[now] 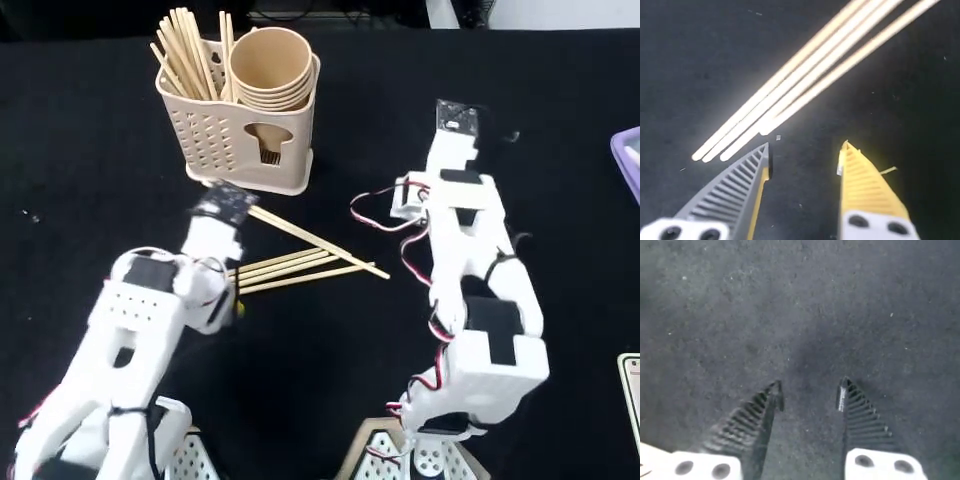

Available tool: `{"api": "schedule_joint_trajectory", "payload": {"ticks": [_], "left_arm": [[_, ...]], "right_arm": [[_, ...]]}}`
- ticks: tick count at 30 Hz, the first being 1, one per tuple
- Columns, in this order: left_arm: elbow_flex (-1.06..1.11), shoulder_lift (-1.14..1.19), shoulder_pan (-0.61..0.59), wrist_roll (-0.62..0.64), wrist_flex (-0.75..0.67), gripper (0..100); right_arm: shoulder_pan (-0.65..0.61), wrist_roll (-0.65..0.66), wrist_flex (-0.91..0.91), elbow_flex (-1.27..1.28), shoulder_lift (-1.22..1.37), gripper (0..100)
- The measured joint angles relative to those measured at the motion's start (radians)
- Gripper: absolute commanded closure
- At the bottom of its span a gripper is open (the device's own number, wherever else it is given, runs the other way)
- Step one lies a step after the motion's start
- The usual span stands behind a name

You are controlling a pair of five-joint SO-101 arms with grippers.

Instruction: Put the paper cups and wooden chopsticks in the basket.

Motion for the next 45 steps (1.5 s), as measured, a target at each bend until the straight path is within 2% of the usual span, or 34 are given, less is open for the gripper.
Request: {"api": "schedule_joint_trajectory", "payload": {"ticks": [9,15,20,26,36,38,41,45], "left_arm": [[-0.089,0.253,0.012,-0.005,-0.129,79],[-0.098,0.342,0.012,-0.103,-0.189,79],[-0.130,0.456,0.014,-0.118,-0.196,80],[-0.164,0.506,0.008,-0.118,-0.195,91],[-0.193,0.517,0.020,-0.152,-0.127,93],[-0.209,0.526,0.021,-0.166,-0.094,90],[-0.226,0.535,0.021,-0.176,-0.028,81],[-0.267,0.537,0.020,-0.186,0.041,82]], "right_arm": [[-0.002,0.000,0.003,-0.015,0.018,80.9],[-0.002,0.000,0.003,-0.015,0.018,80.9],[-0.002,0.000,0.003,-0.015,0.018,80.9],[-0.002,0.000,0.003,-0.015,0.018,80.9],[-0.002,0.000,0.003,-0.015,0.018,80.9],[-0.002,0.000,0.003,-0.015,0.018,80.9],[-0.002,0.000,0.003,-0.015,0.018,80.9],[-0.002,0.000,0.003,-0.015,0.018,80.9]]}}
